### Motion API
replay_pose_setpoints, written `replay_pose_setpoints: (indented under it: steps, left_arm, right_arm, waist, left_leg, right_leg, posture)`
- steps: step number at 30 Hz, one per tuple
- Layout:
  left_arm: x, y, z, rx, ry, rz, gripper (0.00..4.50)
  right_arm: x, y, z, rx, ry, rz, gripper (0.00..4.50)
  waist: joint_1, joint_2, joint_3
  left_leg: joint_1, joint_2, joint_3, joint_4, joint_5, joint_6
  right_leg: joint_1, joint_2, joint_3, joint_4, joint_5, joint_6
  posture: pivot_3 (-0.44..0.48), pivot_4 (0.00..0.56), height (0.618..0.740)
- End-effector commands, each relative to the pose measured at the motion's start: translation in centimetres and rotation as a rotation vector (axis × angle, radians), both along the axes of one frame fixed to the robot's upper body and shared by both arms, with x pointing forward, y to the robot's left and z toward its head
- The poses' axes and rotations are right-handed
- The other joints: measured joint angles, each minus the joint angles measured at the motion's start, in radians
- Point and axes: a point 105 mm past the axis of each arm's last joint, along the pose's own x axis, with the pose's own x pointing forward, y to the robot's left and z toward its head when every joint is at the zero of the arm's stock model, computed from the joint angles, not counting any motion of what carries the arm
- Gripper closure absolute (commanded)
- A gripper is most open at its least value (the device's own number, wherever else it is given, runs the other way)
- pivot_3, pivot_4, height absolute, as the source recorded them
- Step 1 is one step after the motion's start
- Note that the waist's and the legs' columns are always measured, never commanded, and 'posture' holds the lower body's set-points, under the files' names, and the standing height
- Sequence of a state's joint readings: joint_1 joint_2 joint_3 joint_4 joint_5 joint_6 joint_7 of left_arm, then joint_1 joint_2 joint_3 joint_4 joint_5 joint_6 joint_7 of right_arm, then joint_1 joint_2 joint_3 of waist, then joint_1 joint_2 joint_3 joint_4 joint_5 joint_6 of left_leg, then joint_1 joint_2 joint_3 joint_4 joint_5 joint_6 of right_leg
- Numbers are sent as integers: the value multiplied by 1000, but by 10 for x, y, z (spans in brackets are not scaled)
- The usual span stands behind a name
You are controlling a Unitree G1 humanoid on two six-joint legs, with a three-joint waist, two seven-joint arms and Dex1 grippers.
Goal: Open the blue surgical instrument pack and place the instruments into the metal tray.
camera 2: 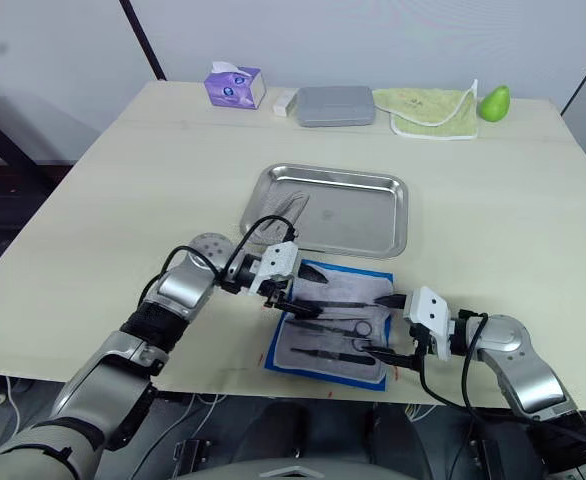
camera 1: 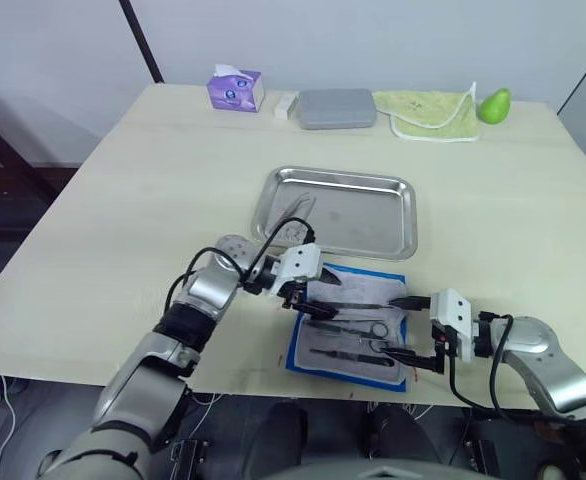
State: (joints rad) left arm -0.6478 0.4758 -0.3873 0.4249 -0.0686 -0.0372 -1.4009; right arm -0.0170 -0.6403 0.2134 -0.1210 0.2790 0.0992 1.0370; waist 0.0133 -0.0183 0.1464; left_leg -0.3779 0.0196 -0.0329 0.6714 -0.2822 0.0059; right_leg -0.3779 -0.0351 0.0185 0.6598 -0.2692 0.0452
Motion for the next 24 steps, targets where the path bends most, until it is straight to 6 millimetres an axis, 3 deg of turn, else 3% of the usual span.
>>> replay_pose_setpoints:
  steps: [1,2,6,11,15,24]
  left_arm:
    - [-5,4,-16,72,31,-23,1572]
    - [-6,5,-17,77,36,-24,1572]
    - [-7,11,-23,102,50,-21,3089]
    - [-7,12,-26,107,45,-11,4429]
    - [-5,13,-24,107,31,-7,4429]
    - [-3,13,3,114,12,2,4429]
  right_arm:
    - [-17,-9,-35,-79,162,-31,0]
    - [-18,-9,-36,-79,163,-31,0]
    - [-18,-8,-36,-77,166,-31,0]
    - [-17,-7,-36,-78,167,-27,0]
    - [-17,-7,-36,-78,167,-26,0]
    - [-14,-4,-39,-84,170,-25,0]
  waist:
    - [0,0,0]
    - [0,0,0]
    - [0,0,0]
    - [-1,0,-1]
    - [-1,0,-2]
    - [-7,0,-2]
  left_leg:
    - [0,0,0,0,0,0]
    - [0,0,0,0,0,0]
    - [0,0,0,0,0,0]
    - [0,0,0,0,0,0]
    - [0,0,0,0,0,0]
    - [0,1,-1,0,0,0]
  right_leg:
    - [0,0,0,0,0,0]
    - [0,0,0,0,0,0]
    - [0,0,0,0,0,0]
    - [0,0,0,0,0,0]
    - [0,0,0,0,0,0]
    - [0,1,0,0,0,0]
  posture:
    - [0,150,740]
    - [0,150,740]
    - [0,150,740]
    - [0,150,740]
    - [0,150,740]
    - [0,150,740]
